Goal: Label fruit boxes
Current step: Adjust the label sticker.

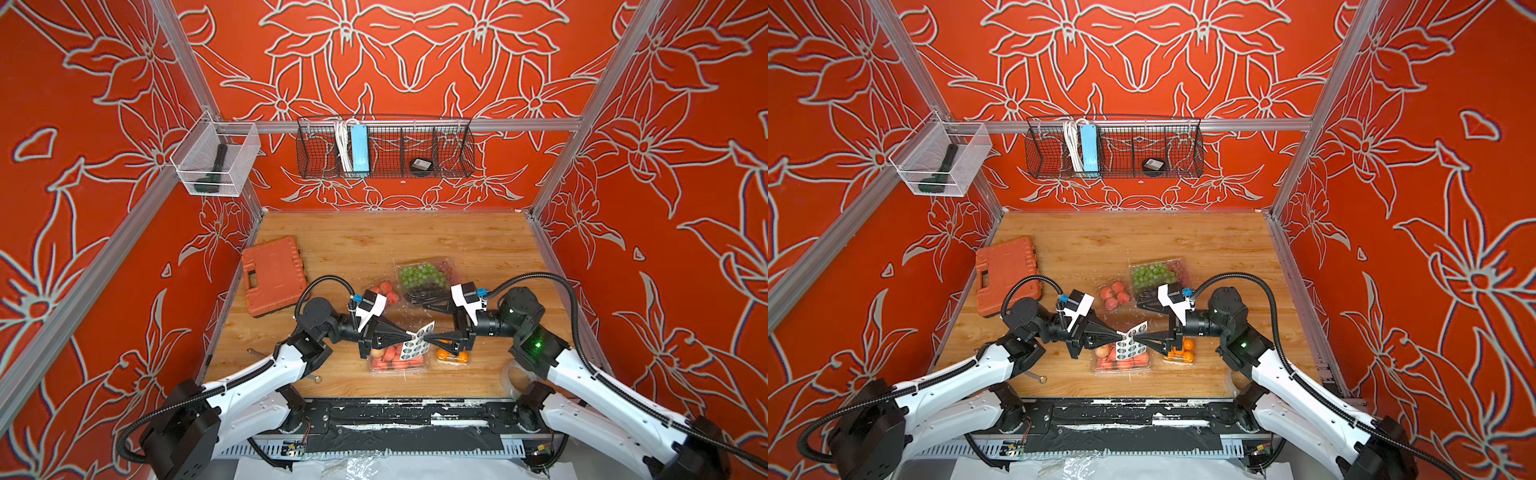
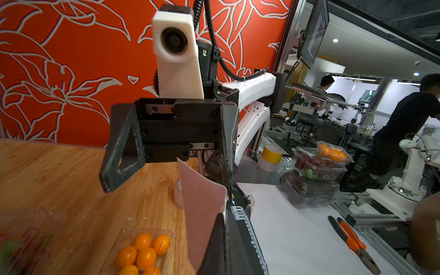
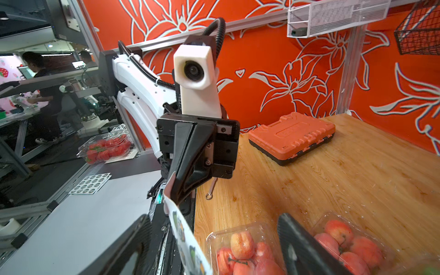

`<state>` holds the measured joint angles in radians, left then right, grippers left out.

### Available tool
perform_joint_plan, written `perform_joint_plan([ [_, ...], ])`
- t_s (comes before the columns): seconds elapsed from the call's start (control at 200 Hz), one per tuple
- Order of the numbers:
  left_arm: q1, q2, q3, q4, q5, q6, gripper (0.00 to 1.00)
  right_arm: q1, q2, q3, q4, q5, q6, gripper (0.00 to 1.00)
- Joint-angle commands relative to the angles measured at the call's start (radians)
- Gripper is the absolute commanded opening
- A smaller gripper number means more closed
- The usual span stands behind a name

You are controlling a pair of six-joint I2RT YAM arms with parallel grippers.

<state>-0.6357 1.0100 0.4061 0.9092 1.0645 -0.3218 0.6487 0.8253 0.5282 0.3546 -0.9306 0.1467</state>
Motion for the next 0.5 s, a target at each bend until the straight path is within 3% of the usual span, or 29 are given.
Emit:
perform_joint_plan([
  [0.0,0.003,-0.013,0.022,0.046,0.054,-0.011,0.00,-0.003,0.022,0.007,0.008,-0.072,-0.014,0.81],
  [0.225,0.004,-0.036,0.019,0.068,0.080,-0.027,0.00,-0.003,0.033,0.001,0.057,-0.158,0.001,0.63],
  [0.325,0.002,-0.030,0.022,0.098,0.088,-0.047,0.00,-0.003,0.045,0.004,0.076,-0.189,0.016,0.51],
  [0.495,-0.004,0.012,0.025,0.096,0.088,-0.042,0.00,-0.001,0.076,0.011,0.107,-0.207,0.027,0.48],
])
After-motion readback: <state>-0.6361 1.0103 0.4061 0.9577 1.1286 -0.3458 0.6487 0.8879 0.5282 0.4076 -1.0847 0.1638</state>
